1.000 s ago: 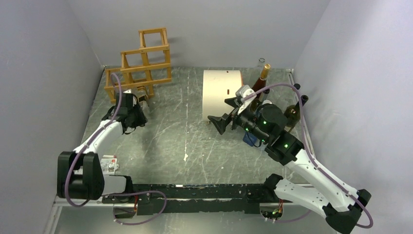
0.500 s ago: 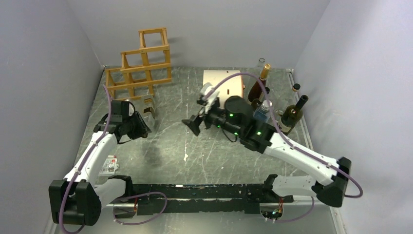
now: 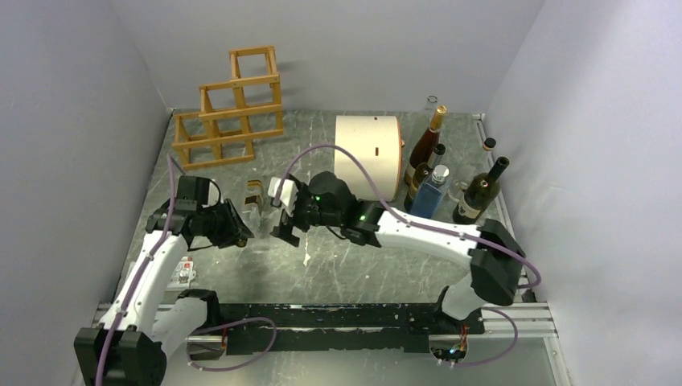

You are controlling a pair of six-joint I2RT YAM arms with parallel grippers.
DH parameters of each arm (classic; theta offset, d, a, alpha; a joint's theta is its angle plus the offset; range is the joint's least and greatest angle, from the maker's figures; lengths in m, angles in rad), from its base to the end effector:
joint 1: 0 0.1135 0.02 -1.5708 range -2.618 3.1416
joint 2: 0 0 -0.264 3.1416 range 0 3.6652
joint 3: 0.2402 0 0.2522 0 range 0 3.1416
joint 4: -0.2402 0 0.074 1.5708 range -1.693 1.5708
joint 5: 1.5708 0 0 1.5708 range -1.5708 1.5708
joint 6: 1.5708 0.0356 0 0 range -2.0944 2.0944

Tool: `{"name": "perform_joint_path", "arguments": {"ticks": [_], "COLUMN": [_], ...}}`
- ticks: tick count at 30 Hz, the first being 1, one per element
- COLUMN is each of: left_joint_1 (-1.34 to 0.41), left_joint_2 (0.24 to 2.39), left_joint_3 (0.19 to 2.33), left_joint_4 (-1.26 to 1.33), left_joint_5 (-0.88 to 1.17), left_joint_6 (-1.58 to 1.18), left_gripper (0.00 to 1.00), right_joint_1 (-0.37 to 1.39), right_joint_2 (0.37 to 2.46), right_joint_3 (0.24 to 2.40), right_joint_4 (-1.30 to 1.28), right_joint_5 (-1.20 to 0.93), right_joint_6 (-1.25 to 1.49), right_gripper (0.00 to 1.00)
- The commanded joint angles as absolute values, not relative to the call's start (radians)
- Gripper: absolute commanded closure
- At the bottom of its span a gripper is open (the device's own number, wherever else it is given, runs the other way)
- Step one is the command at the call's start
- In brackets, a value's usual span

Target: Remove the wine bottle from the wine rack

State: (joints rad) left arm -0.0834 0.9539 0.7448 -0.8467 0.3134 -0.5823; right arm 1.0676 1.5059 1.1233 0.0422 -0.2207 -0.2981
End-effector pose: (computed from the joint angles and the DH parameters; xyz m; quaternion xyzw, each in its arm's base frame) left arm 0.1710 -0.0253 0.2428 -0.1973 0.9354 -0.2248 0.1884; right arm 0.1644 0.3148 0.3048 -0.5615 0.5896 0.2987 0.4979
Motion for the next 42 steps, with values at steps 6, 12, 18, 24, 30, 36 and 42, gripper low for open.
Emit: {"name": "perform_joint_path", "arguments": {"ticks": [6,12,18,24,30,36,42], "left_joint_1": [-0.090,-0.090,-0.091,-0.090,-0.091,-0.090,-0.091], "left_joint_2": [0.876,0.862,0.863,0.879,0.890,0.902,0.886], "left_joint_3": [0.846,0.896,0.918,0.948,0.955,1.021,1.153], "left_joint_4": [-1.044,-1.090,-1.111,-1.132,-1.137,-1.163,-1.143], "left_joint_5": [0.368,0.357,0.357,0.358,0.380,0.354,0.260], "left_joint_6": [-0.531,-0.527,-0.524,-0.510,-0.507,-0.473,-0.448], "left_gripper": [0.93,0.93,0.93,0.93,0.91,0.67,0.10], "right_joint_1": [1.119,1.139,1.143,1.145,1.147,1.148,1.146], "right_joint_2": [1.685,1.821,1.944,2.013,2.067,2.054,1.958], "right_joint_3": [0.979,0.964,1.035,1.093,1.144,1.126,1.023], "right_joint_4": [0.547,0.745,0.854,0.903,0.886,0.925,1.012], "right_joint_5": [-0.276,-0.255,-0.211,-0.219,-0.217,-0.208,-0.147], "right_joint_6": [-0.584,-0.743,-0.772,-0.725,-0.705,-0.675,-0.585], "right_gripper": [0.00,0.00,0.00,0.00,0.20,0.44,0.63]}}
